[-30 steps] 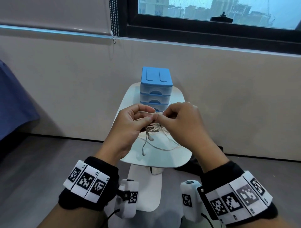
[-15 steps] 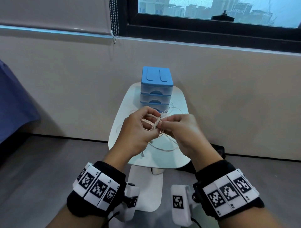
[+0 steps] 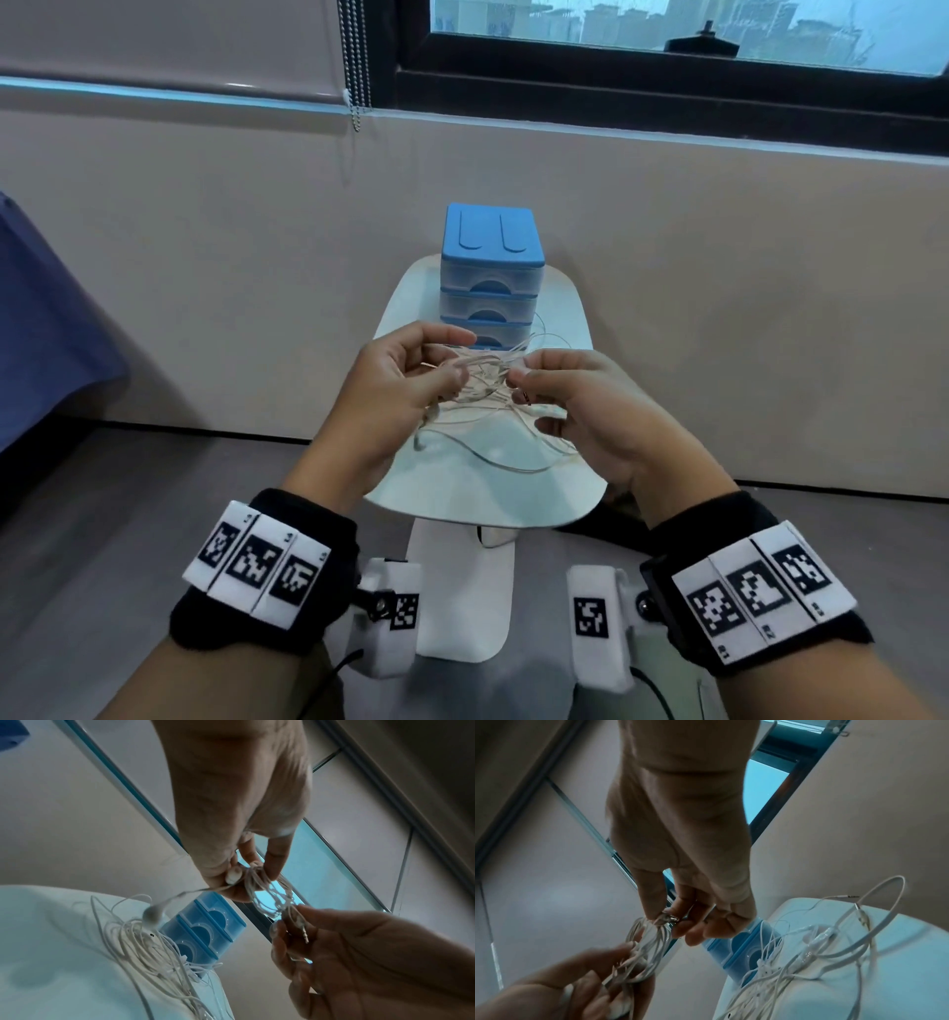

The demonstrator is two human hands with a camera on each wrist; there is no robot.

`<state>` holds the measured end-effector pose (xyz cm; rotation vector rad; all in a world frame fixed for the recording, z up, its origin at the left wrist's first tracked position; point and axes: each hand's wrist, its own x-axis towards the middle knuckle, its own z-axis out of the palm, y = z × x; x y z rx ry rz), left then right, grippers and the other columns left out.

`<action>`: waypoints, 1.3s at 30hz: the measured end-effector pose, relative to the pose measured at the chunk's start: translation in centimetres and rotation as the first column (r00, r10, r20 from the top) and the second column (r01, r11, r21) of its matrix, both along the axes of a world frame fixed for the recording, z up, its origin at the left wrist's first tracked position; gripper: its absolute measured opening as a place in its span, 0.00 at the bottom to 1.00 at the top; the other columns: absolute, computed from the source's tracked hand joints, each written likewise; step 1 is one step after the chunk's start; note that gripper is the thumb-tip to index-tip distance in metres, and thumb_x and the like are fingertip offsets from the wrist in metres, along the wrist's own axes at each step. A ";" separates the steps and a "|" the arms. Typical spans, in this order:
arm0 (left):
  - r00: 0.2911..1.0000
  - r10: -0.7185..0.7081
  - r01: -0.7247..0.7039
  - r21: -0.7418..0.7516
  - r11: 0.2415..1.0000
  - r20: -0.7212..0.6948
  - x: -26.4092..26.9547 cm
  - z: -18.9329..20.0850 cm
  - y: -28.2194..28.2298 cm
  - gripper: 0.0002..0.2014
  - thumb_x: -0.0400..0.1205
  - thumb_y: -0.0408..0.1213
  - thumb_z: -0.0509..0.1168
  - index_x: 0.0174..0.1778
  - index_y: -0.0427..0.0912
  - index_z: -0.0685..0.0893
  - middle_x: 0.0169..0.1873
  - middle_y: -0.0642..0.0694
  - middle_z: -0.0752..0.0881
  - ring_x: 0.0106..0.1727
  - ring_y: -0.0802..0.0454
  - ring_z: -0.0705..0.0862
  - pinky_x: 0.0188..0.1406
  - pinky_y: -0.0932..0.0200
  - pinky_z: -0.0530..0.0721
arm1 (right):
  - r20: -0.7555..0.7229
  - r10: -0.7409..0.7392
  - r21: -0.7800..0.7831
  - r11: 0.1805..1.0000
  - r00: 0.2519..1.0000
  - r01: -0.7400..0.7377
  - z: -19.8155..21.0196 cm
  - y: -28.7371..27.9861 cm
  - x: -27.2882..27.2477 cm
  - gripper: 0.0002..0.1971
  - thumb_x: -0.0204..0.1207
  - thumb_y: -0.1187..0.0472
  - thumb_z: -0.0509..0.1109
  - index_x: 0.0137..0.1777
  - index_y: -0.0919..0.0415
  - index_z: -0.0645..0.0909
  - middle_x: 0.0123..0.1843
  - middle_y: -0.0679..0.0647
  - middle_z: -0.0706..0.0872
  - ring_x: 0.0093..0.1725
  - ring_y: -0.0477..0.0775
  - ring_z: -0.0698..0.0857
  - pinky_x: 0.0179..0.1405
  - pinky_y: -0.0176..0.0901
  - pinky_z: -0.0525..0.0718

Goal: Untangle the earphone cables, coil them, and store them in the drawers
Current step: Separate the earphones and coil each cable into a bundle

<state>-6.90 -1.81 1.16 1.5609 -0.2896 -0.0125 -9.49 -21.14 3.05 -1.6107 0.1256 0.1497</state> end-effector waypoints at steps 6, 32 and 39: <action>0.986 -0.084 0.045 -0.259 0.965 -0.142 -0.3 0.6 -0.2 0.09 0.86 0.21 0.63 0.55 0.38 0.84 0.33 0.41 0.87 0.27 0.58 0.84 0.34 0.63 0.84 | 0.050 0.177 -0.214 0.963 0.983 -0.163 -0.4 0.4 -0.5 0.09 0.90 0.60 0.64 0.48 0.55 0.81 0.43 0.48 0.85 0.46 0.46 0.83 0.50 0.47 0.75; 0.992 -0.051 0.031 -0.167 0.986 -0.113 0.1 -0.3 0.8 0.08 0.82 0.27 0.71 0.55 0.33 0.92 0.35 0.41 0.90 0.38 0.51 0.85 0.47 0.58 0.86 | 0.110 0.181 -0.294 0.945 0.977 -0.142 -2.0 -0.4 -1.1 0.08 0.87 0.62 0.68 0.45 0.60 0.84 0.37 0.49 0.84 0.35 0.41 0.77 0.34 0.29 0.73; 0.992 -0.074 0.080 0.049 0.996 -0.100 -0.4 -1.2 0.2 0.07 0.84 0.26 0.71 0.51 0.38 0.94 0.35 0.45 0.89 0.34 0.54 0.87 0.38 0.62 0.87 | 0.202 0.109 -0.389 0.921 0.973 -0.022 -2.7 1.2 -0.2 0.11 0.78 0.66 0.75 0.54 0.50 0.87 0.47 0.50 0.90 0.41 0.45 0.86 0.40 0.42 0.84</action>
